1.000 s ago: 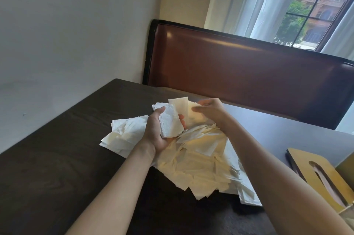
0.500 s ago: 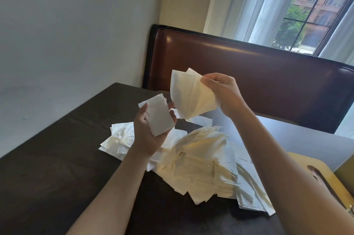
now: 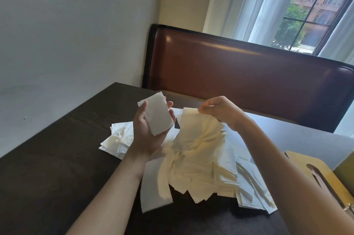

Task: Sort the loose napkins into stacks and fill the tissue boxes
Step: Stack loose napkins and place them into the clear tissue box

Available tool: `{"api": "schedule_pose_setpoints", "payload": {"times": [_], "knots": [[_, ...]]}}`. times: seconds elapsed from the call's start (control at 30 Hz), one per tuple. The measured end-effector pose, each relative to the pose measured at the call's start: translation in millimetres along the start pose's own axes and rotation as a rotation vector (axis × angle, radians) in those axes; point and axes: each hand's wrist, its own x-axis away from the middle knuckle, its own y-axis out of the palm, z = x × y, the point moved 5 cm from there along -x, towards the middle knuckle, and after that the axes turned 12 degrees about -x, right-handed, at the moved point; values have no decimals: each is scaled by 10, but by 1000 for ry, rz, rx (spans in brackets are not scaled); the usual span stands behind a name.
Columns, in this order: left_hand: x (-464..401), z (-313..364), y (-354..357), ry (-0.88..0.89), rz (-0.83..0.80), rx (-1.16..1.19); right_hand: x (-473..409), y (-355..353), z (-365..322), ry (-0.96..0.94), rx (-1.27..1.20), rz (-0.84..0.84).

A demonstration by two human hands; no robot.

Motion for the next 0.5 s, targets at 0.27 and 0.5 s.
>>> {"api": "schedule_pose_setpoints", "payload": {"times": [0.27, 0.5], "knots": [[22, -102, -12, -95, 88, -59, 7, -42, -198, -217, -40, 168], [29, -63, -48, -95, 108, -149, -4, -40, -497, -440, -88, 179]]}}
